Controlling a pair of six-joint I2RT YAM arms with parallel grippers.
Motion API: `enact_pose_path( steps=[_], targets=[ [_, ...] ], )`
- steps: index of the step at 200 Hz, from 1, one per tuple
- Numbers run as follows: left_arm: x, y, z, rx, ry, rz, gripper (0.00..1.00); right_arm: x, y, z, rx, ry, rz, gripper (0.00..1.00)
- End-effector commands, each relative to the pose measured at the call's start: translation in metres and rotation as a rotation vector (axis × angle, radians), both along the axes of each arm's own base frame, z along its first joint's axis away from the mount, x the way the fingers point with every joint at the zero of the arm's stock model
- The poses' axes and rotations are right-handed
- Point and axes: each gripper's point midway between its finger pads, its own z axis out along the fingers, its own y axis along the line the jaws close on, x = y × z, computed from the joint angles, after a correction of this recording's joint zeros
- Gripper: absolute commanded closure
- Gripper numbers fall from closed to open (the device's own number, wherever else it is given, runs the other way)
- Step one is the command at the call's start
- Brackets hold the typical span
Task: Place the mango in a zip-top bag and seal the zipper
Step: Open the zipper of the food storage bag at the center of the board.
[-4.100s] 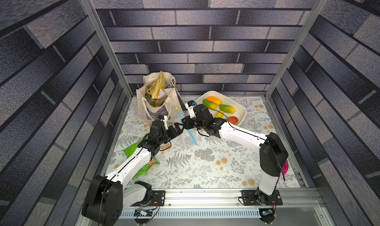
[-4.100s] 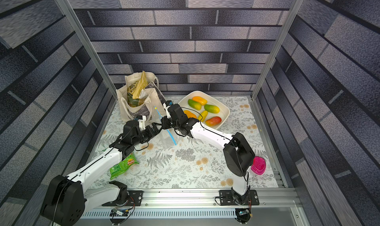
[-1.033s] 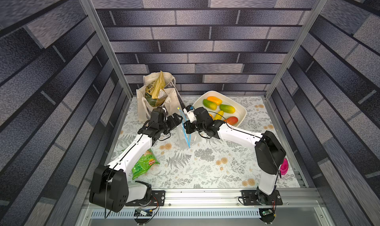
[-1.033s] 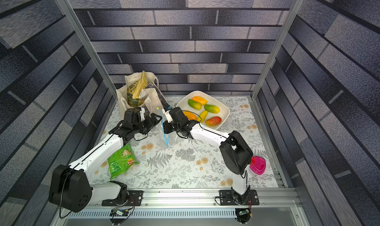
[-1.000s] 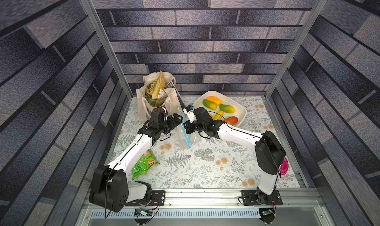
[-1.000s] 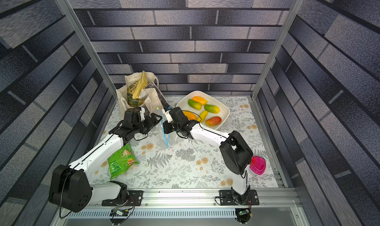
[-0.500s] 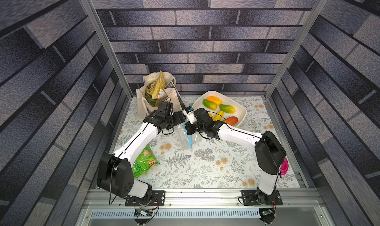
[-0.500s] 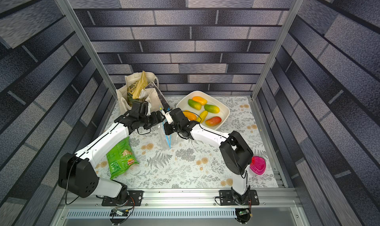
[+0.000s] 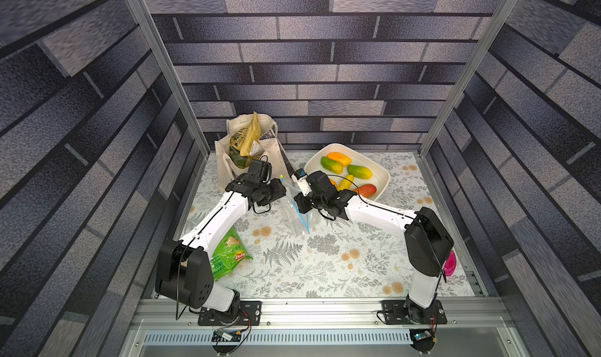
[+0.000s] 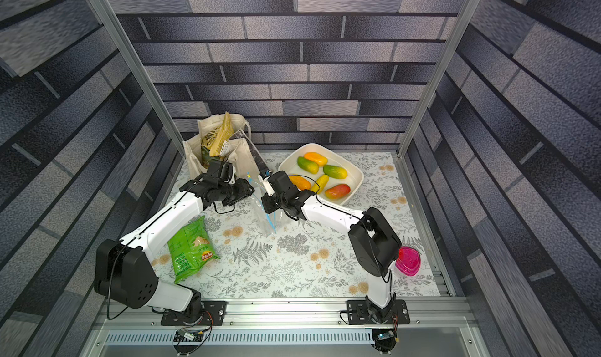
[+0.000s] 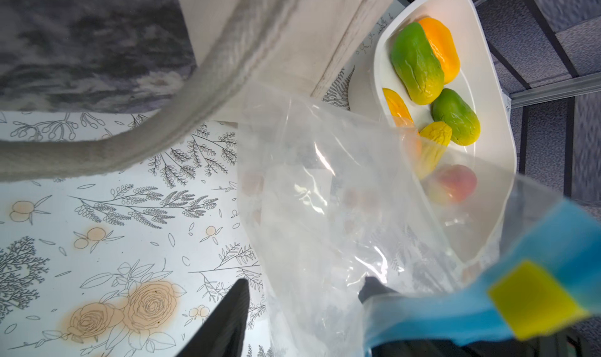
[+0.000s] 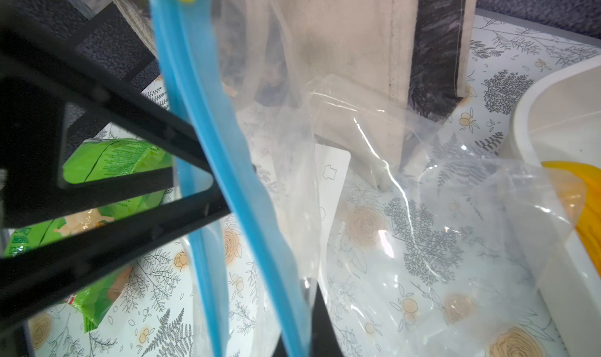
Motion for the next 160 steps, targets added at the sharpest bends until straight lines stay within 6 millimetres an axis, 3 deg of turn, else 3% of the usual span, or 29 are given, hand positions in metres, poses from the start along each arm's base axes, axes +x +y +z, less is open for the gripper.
enact_pose_path(
  steps=[1, 52, 97, 125, 160],
  targets=[
    [-0.008, -0.002, 0.006, -0.023, 0.011, -0.023, 0.39, 0.005, -0.002, 0.005, -0.036, -0.034, 0.008, 1.0],
    [-0.005, -0.008, 0.008, -0.072, 0.028, -0.022, 0.45, 0.002, 0.002, 0.004, -0.056, -0.087, 0.04, 1.0],
    [-0.004, -0.011, -0.001, -0.046, 0.065, -0.036, 0.83, 0.004, 0.002, 0.002, -0.055, -0.109, 0.035, 1.0],
    [-0.008, -0.003, -0.002, -0.018, 0.061, -0.019, 0.93, 0.008, -0.005, -0.004, -0.099, -0.111, 0.002, 1.0],
    [-0.018, 0.015, 0.005, 0.008, 0.036, 0.003, 1.0, 0.023, -0.034, -0.011, -0.166, -0.08, -0.146, 1.0]
  ],
)
